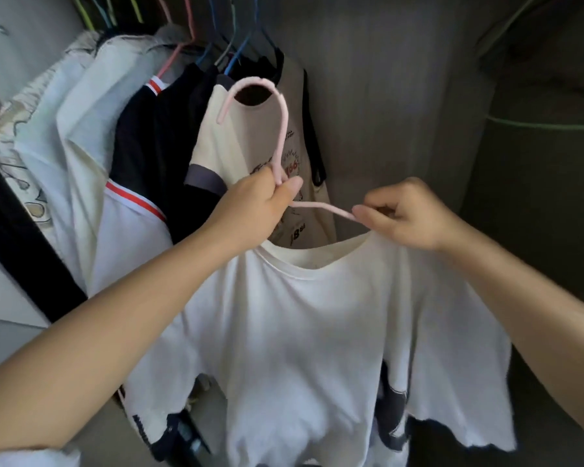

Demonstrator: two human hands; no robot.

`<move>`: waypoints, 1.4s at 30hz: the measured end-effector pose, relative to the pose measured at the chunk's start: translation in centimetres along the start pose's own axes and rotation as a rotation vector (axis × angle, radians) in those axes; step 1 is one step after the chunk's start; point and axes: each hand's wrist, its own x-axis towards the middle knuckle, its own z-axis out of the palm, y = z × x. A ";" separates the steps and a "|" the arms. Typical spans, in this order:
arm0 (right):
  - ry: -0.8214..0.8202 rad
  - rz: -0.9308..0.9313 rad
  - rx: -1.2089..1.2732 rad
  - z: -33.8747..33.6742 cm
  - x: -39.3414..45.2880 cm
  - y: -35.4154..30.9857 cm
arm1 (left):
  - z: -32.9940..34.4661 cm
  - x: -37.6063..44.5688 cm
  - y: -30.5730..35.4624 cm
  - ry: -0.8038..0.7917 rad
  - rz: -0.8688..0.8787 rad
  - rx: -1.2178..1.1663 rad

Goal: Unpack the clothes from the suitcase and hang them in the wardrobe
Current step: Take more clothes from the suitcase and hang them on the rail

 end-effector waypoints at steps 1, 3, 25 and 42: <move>0.004 -0.012 -0.006 0.0 0.3 -0.3 | -0.1 0.2 0.1 0.001 -0.017 -0.034; 0.015 -0.052 -0.007 -0.3 0.7 -0.8 | -0.2 0.3 0.1 0.018 -0.036 -0.081; -0.493 0.525 -0.095 -1.5 -1.7 0.0 | 0.2 1.0 -1.3 0.091 0.035 0.072; -0.163 0.743 -0.289 -5.8 -3.1 2.0 | 3.5 1.9 -6.4 0.064 0.267 -0.050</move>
